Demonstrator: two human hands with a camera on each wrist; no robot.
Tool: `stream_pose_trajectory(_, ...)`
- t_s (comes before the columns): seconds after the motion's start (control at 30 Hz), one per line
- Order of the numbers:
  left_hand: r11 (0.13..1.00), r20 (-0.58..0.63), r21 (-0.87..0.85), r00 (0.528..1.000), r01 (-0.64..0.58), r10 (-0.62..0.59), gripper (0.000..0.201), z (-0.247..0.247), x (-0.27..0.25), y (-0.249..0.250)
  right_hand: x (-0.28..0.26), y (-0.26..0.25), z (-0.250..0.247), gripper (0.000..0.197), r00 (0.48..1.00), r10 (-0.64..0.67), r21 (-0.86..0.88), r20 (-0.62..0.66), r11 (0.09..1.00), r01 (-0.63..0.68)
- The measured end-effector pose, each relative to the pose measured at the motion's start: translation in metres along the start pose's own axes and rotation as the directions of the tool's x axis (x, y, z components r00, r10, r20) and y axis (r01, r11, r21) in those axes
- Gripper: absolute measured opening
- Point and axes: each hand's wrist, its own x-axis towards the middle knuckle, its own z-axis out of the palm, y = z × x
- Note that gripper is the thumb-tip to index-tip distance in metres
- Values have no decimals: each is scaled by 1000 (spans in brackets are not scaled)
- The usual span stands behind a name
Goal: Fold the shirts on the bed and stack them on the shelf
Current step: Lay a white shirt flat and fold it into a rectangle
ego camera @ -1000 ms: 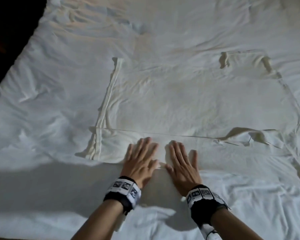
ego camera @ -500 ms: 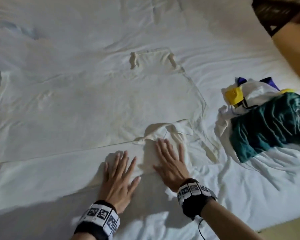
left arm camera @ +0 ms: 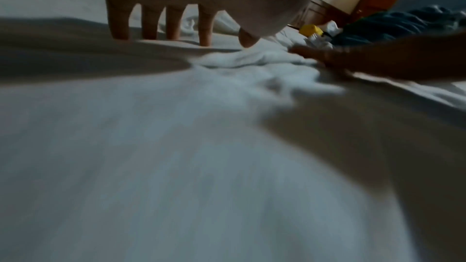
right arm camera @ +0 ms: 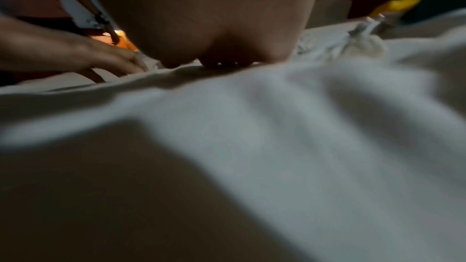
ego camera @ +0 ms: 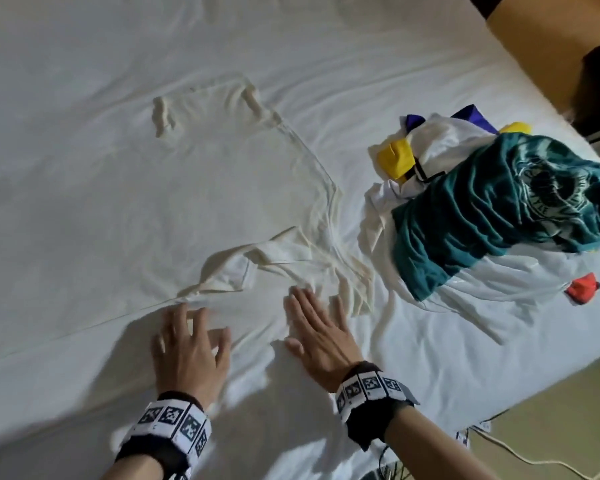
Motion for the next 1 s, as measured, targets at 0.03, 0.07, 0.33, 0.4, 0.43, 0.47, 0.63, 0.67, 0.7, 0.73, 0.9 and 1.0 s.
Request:
stream_pose_trajectory(0.03,1000,-9,8,1000,25,-25,56,-4,6,4,1,13,2,69,996,87,6,-5,996,-87)
stream_pose_trajectory(0.07,999,-13,20,999,47,-47,52,-7,11,7,0,26,1,69,980,198,18,-30,980,-197)
stream_pose_trajectory(0.33,989,-210,-144,978,-23,-8,41,-23,46,28,8,36,-14,58,889,241,131,-389,970,-205)
stream_pose_trajectory(0.4,988,-213,-145,977,-62,30,50,-24,59,31,22,32,-22,51,882,215,159,-419,974,-162)
stream_pose_trajectory(0.43,986,-203,-146,978,-80,49,52,-25,65,32,32,29,-28,52,884,222,174,-411,971,-163)
stream_pose_trajectory(0.47,984,-199,-148,977,-101,71,52,-27,71,33,45,26,-35,56,893,220,187,-392,970,-157)
stream_pose_trajectory(0.63,946,-253,-306,967,-104,25,21,-32,96,27,111,23,-62,48,948,142,195,-284,977,-88)
stream_pose_trajectory(0.67,927,-274,-367,961,-80,-26,15,-33,100,23,118,22,-67,39,949,141,173,-280,980,-95)
stream_pose_trajectory(0.7,902,-299,-426,952,-68,-70,12,-35,103,21,123,22,-72,32,945,145,158,-292,982,-101)
stream_pose_trajectory(0.73,873,-321,-483,941,-70,-103,11,-36,105,20,126,22,-76,26,935,151,160,-321,982,-104)
stream_pose_trajectory(0.9,726,-348,-679,920,-114,-180,6,-48,97,17,116,23,-90,12,806,161,273,-570,962,0)
stream_pose_trajectory(1.0,665,-335,-736,922,-129,-193,14,-55,83,9,93,25,-91,13,767,124,293,-630,952,86)
